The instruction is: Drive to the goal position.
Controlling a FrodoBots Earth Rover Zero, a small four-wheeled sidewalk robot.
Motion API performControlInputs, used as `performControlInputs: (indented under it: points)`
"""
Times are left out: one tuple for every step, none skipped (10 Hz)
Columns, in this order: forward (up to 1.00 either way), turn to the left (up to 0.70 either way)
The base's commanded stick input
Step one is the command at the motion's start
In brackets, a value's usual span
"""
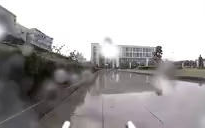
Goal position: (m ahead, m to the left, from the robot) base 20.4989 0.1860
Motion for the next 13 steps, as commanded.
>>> performControlInputs:
  points:
    - [0.7,0.0]
    - [0.7,0.0]
    - [0.7,0.0]
    - [0.7,0.0]
    - [0.7,0.0]
    - [0.7,0.0]
    - [0.7,0.0]
    - [0.7,0.0]
    - [0.7,0.0]
    - [0.7,0.0]
    - [0.7,0.0]
    - [0.7,0.0]
    - [0.7,0.0]
